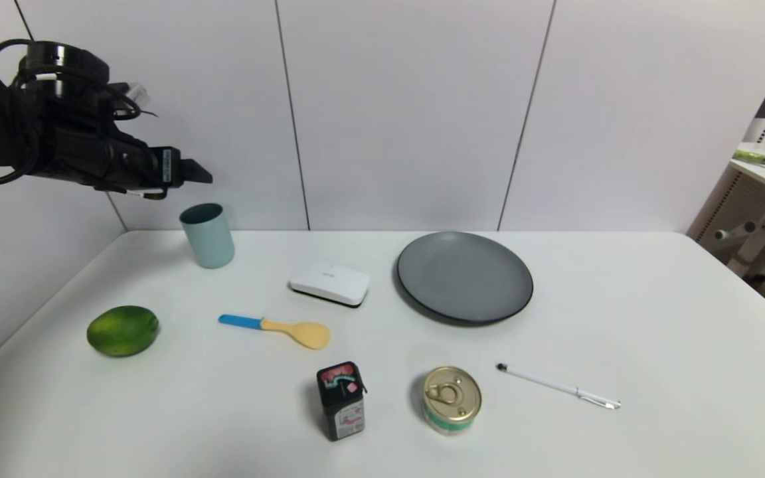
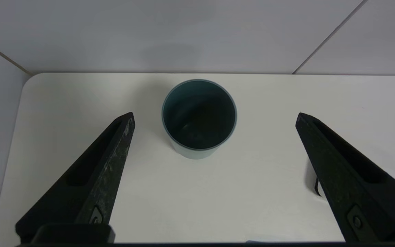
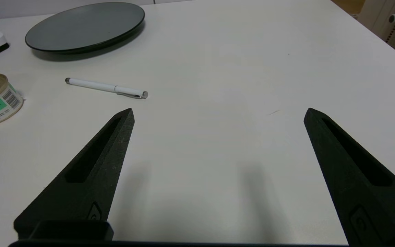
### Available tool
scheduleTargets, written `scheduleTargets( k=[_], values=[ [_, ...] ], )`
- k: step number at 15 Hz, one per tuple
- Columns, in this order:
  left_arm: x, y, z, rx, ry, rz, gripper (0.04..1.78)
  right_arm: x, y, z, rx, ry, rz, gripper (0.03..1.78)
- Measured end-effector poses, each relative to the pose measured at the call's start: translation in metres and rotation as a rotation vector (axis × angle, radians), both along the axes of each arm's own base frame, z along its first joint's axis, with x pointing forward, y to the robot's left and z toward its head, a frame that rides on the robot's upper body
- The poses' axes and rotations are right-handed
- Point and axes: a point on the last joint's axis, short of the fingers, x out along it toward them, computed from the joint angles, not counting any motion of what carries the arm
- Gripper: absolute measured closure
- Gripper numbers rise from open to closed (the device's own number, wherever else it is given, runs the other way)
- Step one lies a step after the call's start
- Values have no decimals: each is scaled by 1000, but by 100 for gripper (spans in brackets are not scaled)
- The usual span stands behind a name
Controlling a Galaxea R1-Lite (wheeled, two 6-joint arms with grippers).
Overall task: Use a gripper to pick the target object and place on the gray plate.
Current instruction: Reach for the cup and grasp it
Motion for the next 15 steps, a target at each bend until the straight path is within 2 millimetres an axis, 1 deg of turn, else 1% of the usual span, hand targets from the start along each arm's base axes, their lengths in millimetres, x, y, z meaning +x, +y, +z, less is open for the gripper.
scheduleTargets(
  k=[4, 8, 15],
  values=[
    [12, 0, -15, 0, 39, 1, 13, 0, 0, 0, 0, 0, 0, 10],
    [22, 1, -26, 1, 58, 2, 13, 0, 0, 0, 0, 0, 0, 10],
    [47, 1, -48, 9, 91, -15, 13, 0, 0, 0, 0, 0, 0, 10]
  ],
)
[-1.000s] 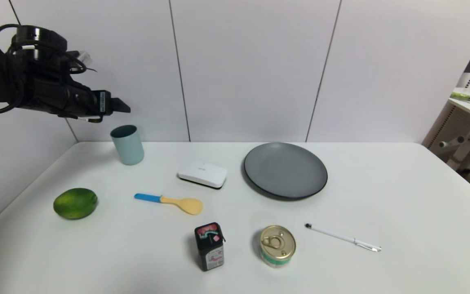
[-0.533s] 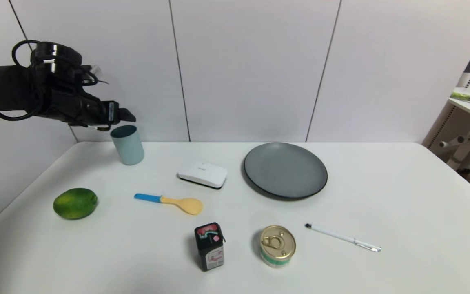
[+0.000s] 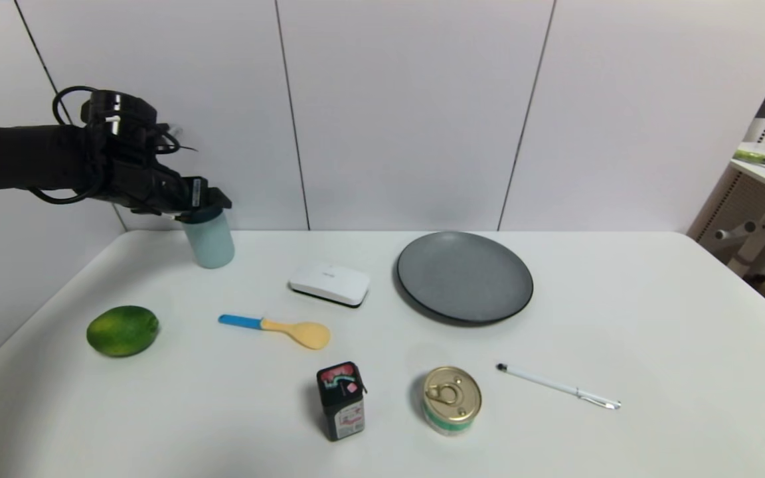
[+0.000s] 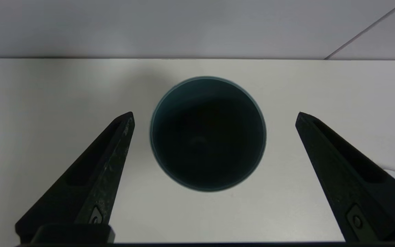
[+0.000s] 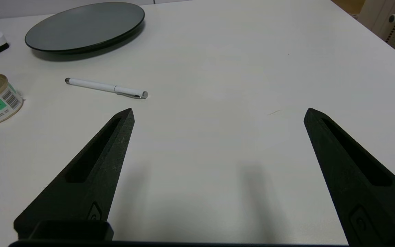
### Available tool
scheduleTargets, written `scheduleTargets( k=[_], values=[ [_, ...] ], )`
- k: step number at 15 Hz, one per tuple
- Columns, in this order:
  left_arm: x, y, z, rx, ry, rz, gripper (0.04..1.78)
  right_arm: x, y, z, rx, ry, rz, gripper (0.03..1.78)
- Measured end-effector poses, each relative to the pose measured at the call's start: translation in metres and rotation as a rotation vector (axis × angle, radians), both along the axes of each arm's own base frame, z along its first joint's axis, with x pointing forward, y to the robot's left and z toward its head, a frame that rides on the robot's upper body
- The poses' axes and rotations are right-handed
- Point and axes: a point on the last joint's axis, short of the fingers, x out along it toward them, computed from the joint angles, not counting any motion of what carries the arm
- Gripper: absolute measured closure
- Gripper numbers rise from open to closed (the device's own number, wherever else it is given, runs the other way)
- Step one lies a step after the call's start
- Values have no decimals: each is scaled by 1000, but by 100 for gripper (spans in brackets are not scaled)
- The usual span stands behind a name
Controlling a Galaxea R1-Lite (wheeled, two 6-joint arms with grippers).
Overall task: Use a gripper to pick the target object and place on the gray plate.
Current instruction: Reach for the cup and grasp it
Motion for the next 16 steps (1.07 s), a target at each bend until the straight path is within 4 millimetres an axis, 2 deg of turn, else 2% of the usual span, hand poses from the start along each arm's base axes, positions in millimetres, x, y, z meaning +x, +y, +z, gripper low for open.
scheduleTargets(
  k=[5, 12, 15, 16],
  values=[
    [10, 0, -15, 13, 28, -18, 13, 0, 0, 0, 0, 0, 1, 10],
    [22, 1, -23, 9, 31, -19, 13, 0, 0, 0, 0, 0, 1, 10],
    [24, 1, -28, 10, 41, -20, 58, 0, 0, 0, 0, 0, 1, 10],
    [25, 1, -29, 10, 43, -19, 62, 0, 0, 0, 0, 0, 0, 10]
  ],
)
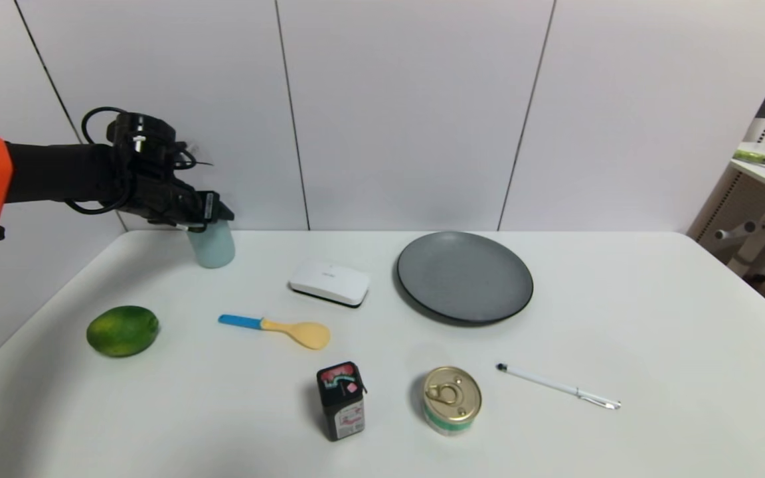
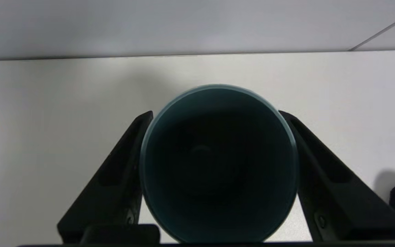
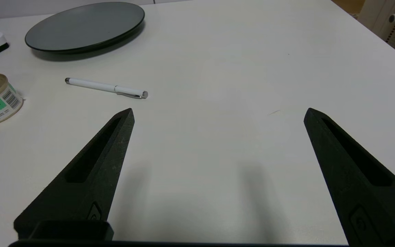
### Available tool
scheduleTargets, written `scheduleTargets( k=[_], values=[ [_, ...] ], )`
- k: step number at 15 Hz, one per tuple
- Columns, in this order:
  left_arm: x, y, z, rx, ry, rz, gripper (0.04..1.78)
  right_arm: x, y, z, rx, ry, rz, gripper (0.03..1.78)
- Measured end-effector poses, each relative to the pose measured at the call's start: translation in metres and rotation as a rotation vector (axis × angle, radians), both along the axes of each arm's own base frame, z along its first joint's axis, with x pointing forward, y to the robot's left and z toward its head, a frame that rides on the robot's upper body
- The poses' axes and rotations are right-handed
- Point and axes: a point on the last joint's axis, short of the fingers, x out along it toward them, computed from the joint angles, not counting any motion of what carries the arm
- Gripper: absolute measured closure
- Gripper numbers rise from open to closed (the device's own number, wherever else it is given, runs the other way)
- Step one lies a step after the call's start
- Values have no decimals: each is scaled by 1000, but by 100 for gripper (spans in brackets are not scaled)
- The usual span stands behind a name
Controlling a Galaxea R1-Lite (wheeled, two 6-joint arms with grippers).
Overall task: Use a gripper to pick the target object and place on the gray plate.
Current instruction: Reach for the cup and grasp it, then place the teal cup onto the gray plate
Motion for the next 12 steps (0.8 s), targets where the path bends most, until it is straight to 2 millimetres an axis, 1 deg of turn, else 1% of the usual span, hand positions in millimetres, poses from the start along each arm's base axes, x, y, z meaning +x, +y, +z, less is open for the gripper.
scheduleTargets(
  k=[4, 6, 7, 10, 12],
  values=[
    [1, 0, -3, 0, 6, -1, 64, 0, 0, 0, 0, 0, 0, 10],
    [-2, 0, 2, 1, 3, -4, 65, 0, 0, 0, 0, 0, 0, 10],
    [-6, -1, 7, 1, -3, -12, 65, 0, 0, 0, 0, 0, 0, 10],
    [-29, -7, 38, 7, -68, -84, 65, 0, 0, 0, 0, 0, 0, 10],
    [-50, -20, 66, -14, -133, -166, 65, 0, 0, 0, 0, 0, 0, 10]
  ],
)
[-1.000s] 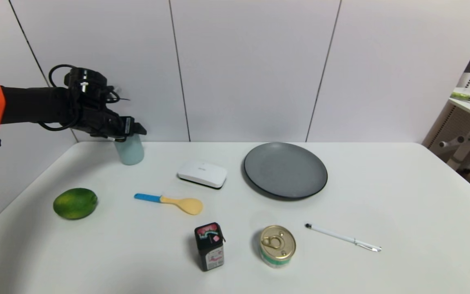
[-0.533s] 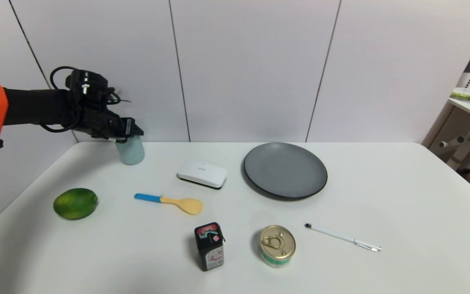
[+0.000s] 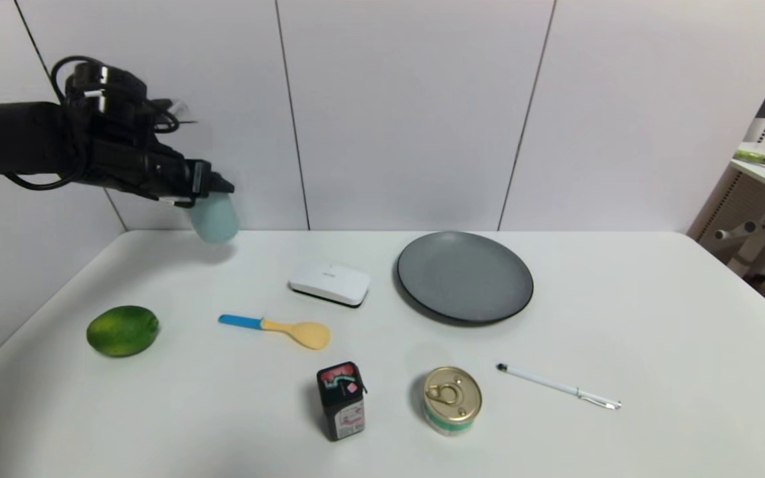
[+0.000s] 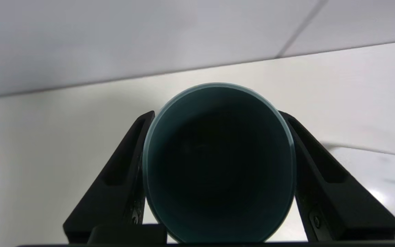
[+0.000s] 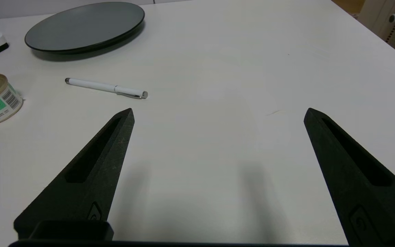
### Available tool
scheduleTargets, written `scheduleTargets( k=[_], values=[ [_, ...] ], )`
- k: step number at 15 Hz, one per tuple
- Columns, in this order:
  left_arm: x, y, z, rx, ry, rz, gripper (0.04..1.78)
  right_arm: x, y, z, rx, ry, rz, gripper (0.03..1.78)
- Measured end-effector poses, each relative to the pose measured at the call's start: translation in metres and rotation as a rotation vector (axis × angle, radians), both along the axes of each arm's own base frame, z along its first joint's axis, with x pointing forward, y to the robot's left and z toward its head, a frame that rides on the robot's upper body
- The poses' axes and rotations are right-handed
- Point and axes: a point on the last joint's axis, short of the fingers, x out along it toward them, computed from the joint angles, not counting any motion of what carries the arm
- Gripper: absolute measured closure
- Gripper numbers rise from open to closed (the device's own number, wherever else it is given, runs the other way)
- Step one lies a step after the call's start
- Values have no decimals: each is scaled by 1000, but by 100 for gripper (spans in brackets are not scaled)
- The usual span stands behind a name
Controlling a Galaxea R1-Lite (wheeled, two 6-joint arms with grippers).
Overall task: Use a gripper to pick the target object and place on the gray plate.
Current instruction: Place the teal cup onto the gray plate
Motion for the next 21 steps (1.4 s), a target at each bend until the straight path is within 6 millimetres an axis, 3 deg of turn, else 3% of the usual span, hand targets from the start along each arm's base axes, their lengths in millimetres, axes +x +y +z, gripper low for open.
scheduleTargets(
  k=[4, 7, 10, 12, 15, 17, 21],
  values=[
    [-35, -52, 36, -75, -92, -278, 65, 0, 0, 0, 0, 0, 0, 10],
    [-47, -100, 47, -104, -132, -449, 65, 0, 0, 0, 0, 0, 0, 10],
    [-48, -150, 47, -122, -156, -584, 65, 0, 0, 0, 0, 0, 0, 10],
    [-41, -181, 40, -129, -164, -648, 65, 0, 0, 0, 0, 0, 0, 10],
    [-21, -219, 12, -140, -184, -705, 65, 0, 0, 0, 0, 0, 0, 10],
    [-8, -239, -7, -152, -235, -730, 65, 0, 0, 0, 0, 0, 0, 10],
    [1, -267, -43, -151, -210, -770, 65, 0, 0, 0, 0, 0, 0, 10]
  ],
)
